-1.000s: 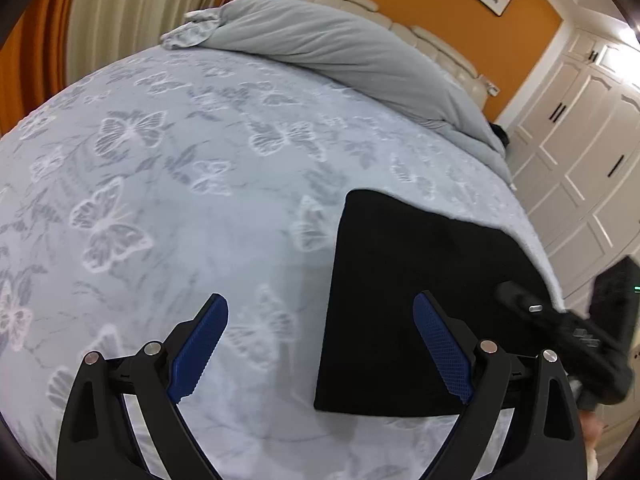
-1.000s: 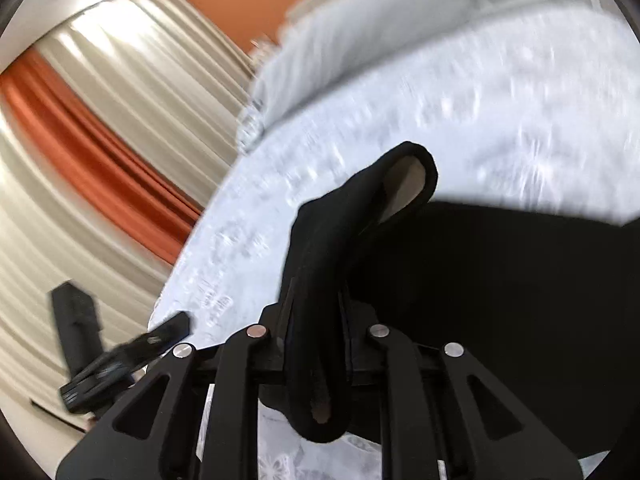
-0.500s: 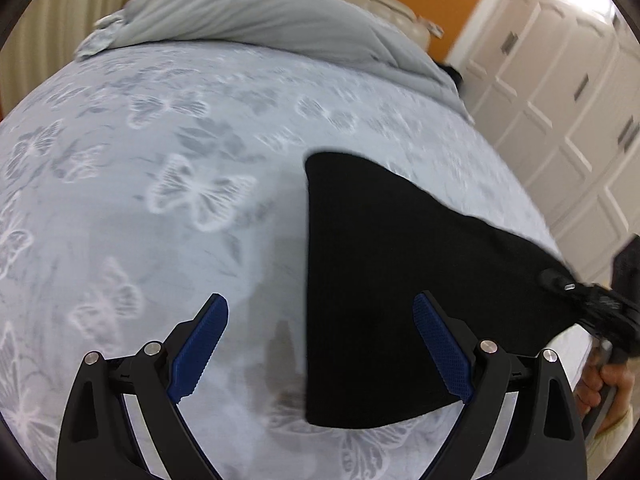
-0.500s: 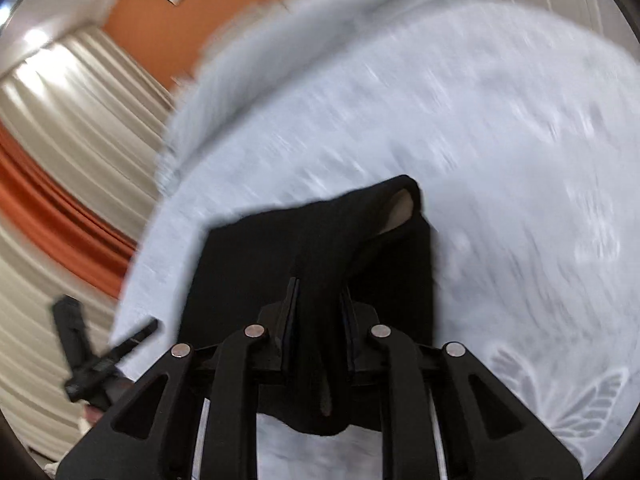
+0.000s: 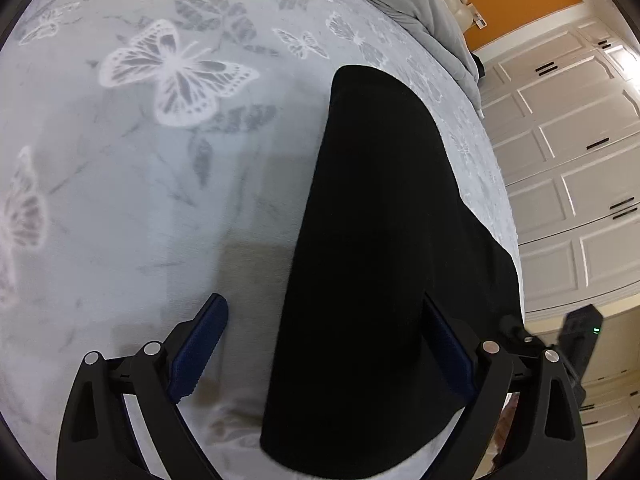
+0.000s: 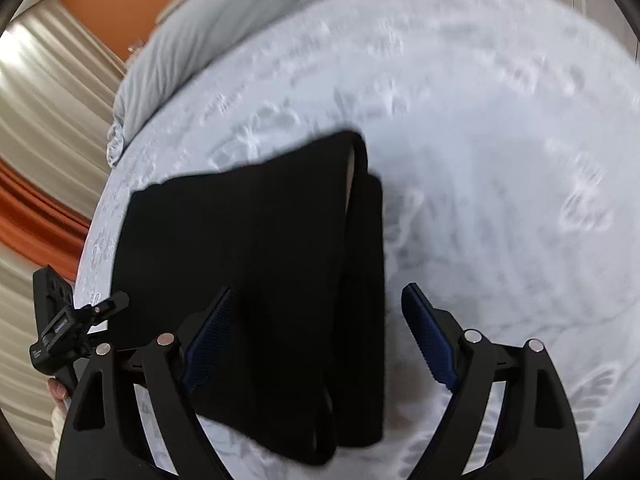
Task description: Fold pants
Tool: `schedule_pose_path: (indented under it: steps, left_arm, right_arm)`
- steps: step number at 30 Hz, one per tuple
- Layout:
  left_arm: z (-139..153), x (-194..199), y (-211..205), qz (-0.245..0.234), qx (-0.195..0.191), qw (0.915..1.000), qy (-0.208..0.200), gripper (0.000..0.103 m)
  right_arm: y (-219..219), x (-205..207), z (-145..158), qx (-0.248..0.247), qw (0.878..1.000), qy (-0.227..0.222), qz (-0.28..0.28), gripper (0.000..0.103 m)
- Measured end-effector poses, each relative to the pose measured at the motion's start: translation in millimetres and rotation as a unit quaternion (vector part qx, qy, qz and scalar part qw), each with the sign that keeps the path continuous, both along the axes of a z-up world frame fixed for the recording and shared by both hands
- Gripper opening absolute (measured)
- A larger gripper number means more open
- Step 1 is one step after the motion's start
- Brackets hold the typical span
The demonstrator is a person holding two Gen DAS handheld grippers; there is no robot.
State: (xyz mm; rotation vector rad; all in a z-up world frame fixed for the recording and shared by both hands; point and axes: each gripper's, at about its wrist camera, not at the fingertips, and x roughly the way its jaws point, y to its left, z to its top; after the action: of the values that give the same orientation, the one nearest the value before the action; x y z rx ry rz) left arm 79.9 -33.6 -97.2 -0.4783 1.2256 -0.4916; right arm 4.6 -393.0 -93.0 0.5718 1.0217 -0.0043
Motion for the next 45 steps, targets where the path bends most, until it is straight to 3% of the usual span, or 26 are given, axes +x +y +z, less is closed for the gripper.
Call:
schedule_pose_path:
  steps: [3,4,5,7,9,11,14,16,18,19,20,22,26,31,38,41,43,45]
  left_arm:
    - [-1,0,-13,-0.019,0.014,0.9992,-0.032,0.091]
    - [0,-1,-15,-0.024,0.017,0.9987,-0.041,0.087]
    - [1,-3,-20,-0.045,0.004,0.9973,-0.058,0.054]
    - [3,-2,-22,-0.049,0.000,0.9973,-0.055,0.049]
    - [16,-6,-15,-0.047,-0.017,0.9973,-0.054,0.042]
    - [35,-12,-2,-0.053,-0.039,0.9962,-0.056,0.040]
    - [70,-32,33,-0.053,-0.028,0.9942,-0.089,0.041]
    - [82,-45,61,-0.040,0.024,0.9923,-0.115,0.047]
    - [77,-47,75,-0.023,0.085,0.9894,-0.115,0.060]
    - [71,-47,80,-0.009,0.132,0.9844,-0.116,0.061]
    - [66,-51,86,0.018,0.196,0.9718,-0.130,0.060]
    - [69,-58,91,0.034,0.242,0.9558,-0.163,0.061]
    - [88,-71,92,0.035,0.213,0.9575,-0.192,0.083]
    - [79,-62,61,0.008,0.221,0.9597,-0.173,0.083]
    - [62,-58,47,-0.002,0.255,0.9524,-0.167,0.083]
    - [59,-57,47,0.001,0.257,0.9531,-0.160,0.083]
    - [59,-57,44,0.003,0.259,0.9522,-0.162,0.083]
    - [61,-57,41,0.005,0.257,0.9523,-0.165,0.083]
  right_arm:
    - [1,3,-16,0.033,0.999,0.006,0.003,0.083]
    - [3,4,-21,0.042,0.999,0.003,0.002,0.079]
    - [6,4,-21,0.040,0.999,-0.005,-0.001,0.073]
    - [11,5,-14,0.036,0.999,-0.018,0.006,0.045]
    - [23,2,8,0.028,0.999,-0.040,0.016,0.035]
    - [42,-4,32,0.026,0.996,-0.068,0.044,0.035]
    - [73,-20,59,0.038,0.989,-0.100,0.098,0.034]
    - [97,-26,57,0.044,0.985,-0.093,0.139,0.044]
    - [121,-19,30,0.028,0.983,-0.040,0.176,0.057]
    - [128,-14,17,0.012,0.984,-0.008,0.177,0.058]
    - [132,-9,4,-0.015,0.985,0.030,0.168,0.060]
    - [127,-8,7,-0.008,0.989,0.017,0.150,0.060]
    - [115,4,24,0.034,0.993,-0.011,0.114,0.063]
    - [121,24,-6,0.028,0.996,0.044,0.076,0.081]
    - [122,11,-12,0.022,0.994,0.031,0.100,0.082]
    - [118,10,-26,0.073,0.994,0.008,0.087,0.060]
    - [124,8,-10,0.047,0.994,-0.022,0.092,0.036]
    - [131,4,16,0.022,0.993,-0.059,0.103,0.035]
